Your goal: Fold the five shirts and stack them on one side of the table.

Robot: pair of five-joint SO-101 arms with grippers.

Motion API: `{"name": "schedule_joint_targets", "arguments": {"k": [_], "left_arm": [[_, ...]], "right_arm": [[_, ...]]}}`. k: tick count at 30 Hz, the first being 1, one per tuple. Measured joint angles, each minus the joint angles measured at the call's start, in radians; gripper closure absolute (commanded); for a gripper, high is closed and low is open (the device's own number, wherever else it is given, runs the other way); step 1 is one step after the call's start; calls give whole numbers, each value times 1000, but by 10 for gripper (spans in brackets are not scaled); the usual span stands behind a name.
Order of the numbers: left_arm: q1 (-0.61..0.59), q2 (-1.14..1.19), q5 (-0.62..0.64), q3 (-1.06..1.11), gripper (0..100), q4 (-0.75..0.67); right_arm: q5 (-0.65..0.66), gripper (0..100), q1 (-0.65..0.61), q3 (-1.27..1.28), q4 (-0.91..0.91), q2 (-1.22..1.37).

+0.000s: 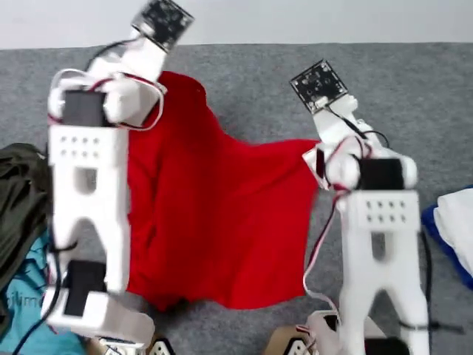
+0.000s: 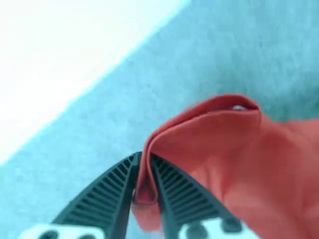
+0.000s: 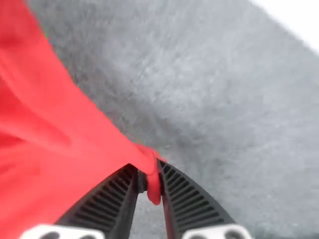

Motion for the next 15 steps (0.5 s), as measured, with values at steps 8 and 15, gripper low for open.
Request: {"name": "schedule_joint_targets", "arguments": {"k": [8, 15], "left_arm": [[0, -301, 6, -153, 998, 38], [0, -529, 6, -276, 998, 26]], "right_arm": [[91, 988, 26, 0, 21, -302], [155, 988, 153, 0, 21, -540]]}}
